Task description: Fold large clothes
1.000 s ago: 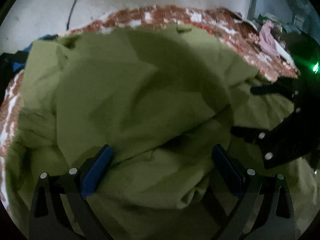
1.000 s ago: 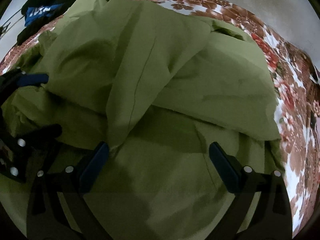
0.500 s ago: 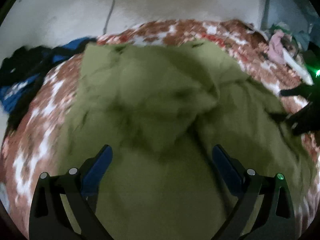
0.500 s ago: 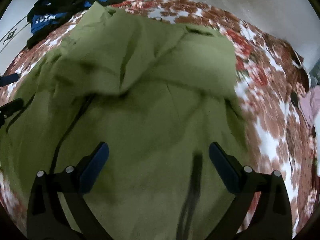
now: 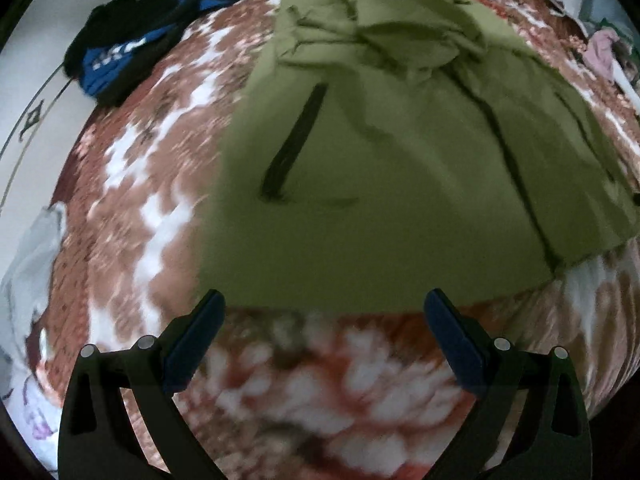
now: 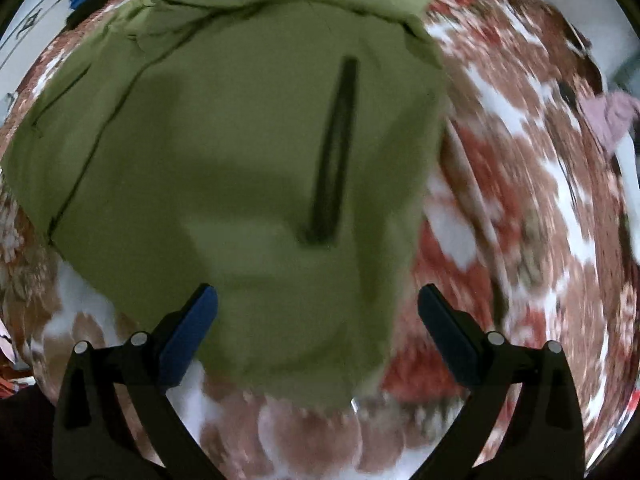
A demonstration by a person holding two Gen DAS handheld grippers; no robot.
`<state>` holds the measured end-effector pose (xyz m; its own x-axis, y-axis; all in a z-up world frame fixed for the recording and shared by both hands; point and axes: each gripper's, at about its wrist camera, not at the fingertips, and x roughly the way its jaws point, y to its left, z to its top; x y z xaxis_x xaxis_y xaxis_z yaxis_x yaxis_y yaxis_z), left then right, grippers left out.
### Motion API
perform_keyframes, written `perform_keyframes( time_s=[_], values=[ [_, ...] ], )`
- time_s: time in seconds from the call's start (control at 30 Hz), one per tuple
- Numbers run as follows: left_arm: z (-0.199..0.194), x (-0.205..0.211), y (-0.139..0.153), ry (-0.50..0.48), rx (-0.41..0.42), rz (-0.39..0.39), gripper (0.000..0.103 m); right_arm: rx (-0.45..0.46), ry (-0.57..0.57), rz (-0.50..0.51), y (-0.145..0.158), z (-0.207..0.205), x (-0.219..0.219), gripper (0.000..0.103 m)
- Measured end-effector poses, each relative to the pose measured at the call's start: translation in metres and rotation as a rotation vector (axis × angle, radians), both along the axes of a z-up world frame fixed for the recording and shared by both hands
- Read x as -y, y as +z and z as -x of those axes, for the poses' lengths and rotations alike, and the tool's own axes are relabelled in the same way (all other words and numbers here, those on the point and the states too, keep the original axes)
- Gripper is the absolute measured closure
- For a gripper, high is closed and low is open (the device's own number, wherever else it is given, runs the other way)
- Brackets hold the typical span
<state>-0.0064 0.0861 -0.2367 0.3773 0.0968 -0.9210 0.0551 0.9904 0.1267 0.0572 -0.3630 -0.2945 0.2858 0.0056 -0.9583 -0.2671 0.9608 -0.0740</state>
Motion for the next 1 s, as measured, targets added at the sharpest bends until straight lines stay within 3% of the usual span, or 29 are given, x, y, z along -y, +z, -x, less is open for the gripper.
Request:
perform_keyframes(
  time_s=[0.23,0.43,0.63,0.8,0.9,1.0],
  values=[
    [0.011,-0.052,-0.007,0.136,-0.035,0.038,0.005,-0.02,-0.102,0.016,-0.008,0.011,0.031,0.005],
    [0.002,-0.077,-0.023,0.237,-0.041,0.112,0.005,-0.071,-0.189,-0.042,-0.025,0.008,0.039,0.005],
    [-0.009,-0.074,-0.042,0.207,-0.071,0.137,0.005,-0.139,-0.305,-0.129,-0.042,0.009,0.057,0.005],
    [-0.016,-0.077,-0.057,0.201,-0.112,0.151,0.005,-0.179,-0.307,-0.157,-0.045,0.018,0.051,0.005],
    [-0.019,-0.079,-0.061,0.191,-0.124,0.156,0.005,-0.191,-0.282,-0.177,-0.046,0.023,0.041,0.016],
    [-0.022,-0.081,-0.064,0.185,-0.133,0.154,0.005,-0.195,-0.261,-0.176,-0.048,0.023,0.031,0.018]
  ],
)
